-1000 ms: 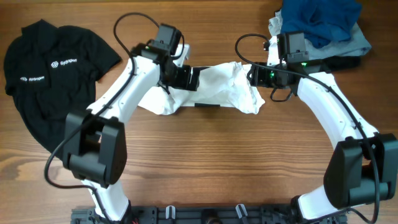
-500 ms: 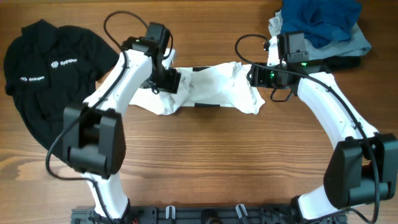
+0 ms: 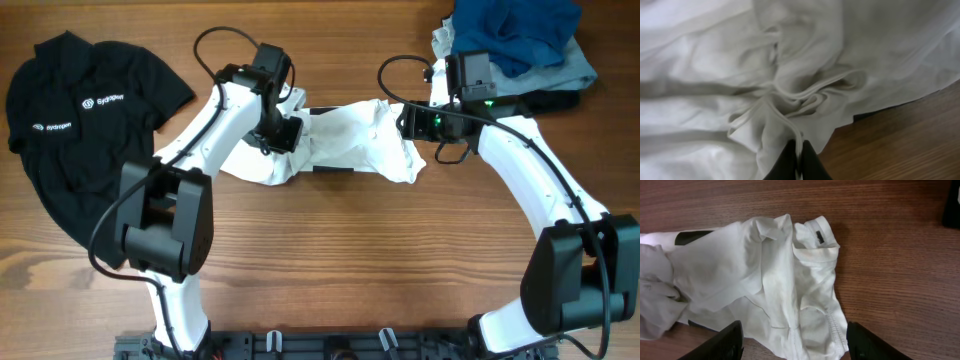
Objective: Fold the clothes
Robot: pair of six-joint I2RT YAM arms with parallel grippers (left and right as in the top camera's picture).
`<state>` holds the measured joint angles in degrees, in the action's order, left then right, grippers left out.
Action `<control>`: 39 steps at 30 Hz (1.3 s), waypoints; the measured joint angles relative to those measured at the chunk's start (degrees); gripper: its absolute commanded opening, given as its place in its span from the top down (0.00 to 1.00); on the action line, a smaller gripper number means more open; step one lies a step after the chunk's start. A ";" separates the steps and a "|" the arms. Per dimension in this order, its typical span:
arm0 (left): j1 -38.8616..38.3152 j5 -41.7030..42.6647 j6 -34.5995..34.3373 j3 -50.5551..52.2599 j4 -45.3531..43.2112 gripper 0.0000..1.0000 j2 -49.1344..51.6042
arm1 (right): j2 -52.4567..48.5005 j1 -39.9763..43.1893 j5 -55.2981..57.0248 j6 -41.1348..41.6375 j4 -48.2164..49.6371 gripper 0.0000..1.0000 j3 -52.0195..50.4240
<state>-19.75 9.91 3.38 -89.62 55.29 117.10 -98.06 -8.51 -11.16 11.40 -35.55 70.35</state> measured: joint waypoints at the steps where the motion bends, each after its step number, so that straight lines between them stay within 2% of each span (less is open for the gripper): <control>1: -0.24 0.09 -0.11 0.02 -1.05 0.96 0.07 | 0.00 0.00 0.00 0.00 0.00 0.33 0.00; 9: -0.04 0.70 -5.86 0.02 -12.33 0.96 0.13 | 0.00 0.00 0.07 0.00 -0.42 0.33 0.00; 20: 2.86 0.68 -8.92 -2.60 -10.97 0.96 0.13 | -0.13 0.00 0.26 0.00 -0.39 0.33 0.00; 25: -0.52 0.68 -8.94 -2.56 -9.46 0.96 0.13 | -0.22 0.00 0.28 0.00 -0.15 0.33 0.00; 30: -3.93 0.68 -9.05 0.26 -14.34 0.95 0.52 | -0.26 0.00 0.26 0.00 -0.20 0.33 0.00; 32: -4.44 0.68 -9.11 1.05 -15.30 0.87 1.57 | -0.26 0.00 0.28 0.00 -0.28 0.33 0.00; 33: -4.48 0.68 -9.31 1.16 -15.63 0.76 2.36 | -0.26 0.00 0.28 0.00 -0.26 0.33 0.00; 34: -4.48 0.68 -9.31 1.18 -15.78 0.48 2.95 | -0.26 0.00 0.28 0.00 -0.31 0.33 0.00; 36: -4.48 0.70 -9.55 1.29 -15.96 0.00 4.22 | -0.26 0.00 0.26 0.00 -0.42 0.30 0.00; 39: -4.81 2.05 -9.75 1.29 -16.26 0.00 4.39 | -0.26 0.00 0.28 -0.17 -0.50 0.23 0.00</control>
<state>-24.56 11.97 -6.37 -88.33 39.03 121.49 -98.32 -8.51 -10.87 11.22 -36.05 70.35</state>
